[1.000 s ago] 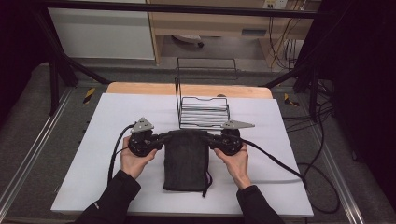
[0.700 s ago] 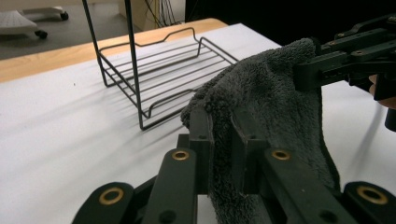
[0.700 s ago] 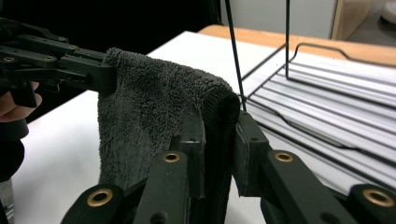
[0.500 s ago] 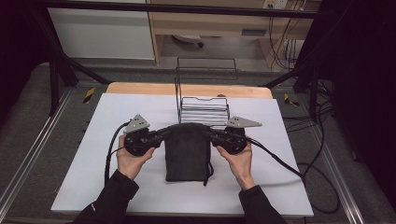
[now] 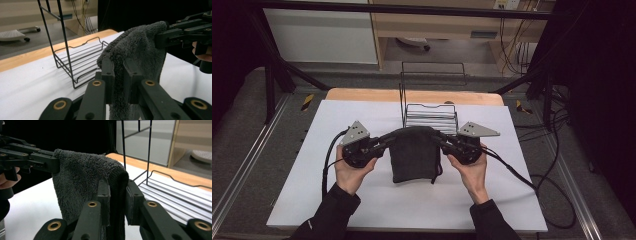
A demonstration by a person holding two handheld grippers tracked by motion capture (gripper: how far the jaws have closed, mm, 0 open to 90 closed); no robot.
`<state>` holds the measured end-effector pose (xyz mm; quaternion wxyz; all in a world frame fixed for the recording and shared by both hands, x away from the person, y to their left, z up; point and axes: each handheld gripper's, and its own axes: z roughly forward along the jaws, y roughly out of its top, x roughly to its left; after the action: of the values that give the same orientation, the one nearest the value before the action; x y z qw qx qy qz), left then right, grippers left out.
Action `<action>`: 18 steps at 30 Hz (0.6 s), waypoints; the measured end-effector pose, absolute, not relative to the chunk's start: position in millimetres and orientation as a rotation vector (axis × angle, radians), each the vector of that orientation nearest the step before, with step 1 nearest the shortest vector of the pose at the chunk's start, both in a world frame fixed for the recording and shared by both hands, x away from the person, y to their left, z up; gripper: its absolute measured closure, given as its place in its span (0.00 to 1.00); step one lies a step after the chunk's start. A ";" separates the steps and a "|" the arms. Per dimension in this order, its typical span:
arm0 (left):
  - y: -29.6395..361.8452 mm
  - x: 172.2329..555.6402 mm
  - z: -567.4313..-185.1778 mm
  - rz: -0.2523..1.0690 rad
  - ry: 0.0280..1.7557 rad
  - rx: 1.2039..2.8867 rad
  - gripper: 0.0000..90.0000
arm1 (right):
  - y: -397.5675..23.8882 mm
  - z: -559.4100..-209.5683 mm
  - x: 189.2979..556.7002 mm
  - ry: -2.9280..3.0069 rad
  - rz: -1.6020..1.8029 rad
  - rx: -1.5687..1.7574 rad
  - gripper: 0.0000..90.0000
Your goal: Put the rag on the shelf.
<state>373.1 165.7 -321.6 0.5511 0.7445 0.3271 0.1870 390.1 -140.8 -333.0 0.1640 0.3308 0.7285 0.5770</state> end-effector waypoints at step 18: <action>161.6 372.0 -300.6 0.485 0.725 1.705 0.89 | -145.1 -308.8 378.6 1.983 1.672 0.874 0.86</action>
<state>372.0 161.6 -300.6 0.5755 0.7281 0.3096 0.2071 378.6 -145.1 -308.8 0.2008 0.3128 0.7098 0.5984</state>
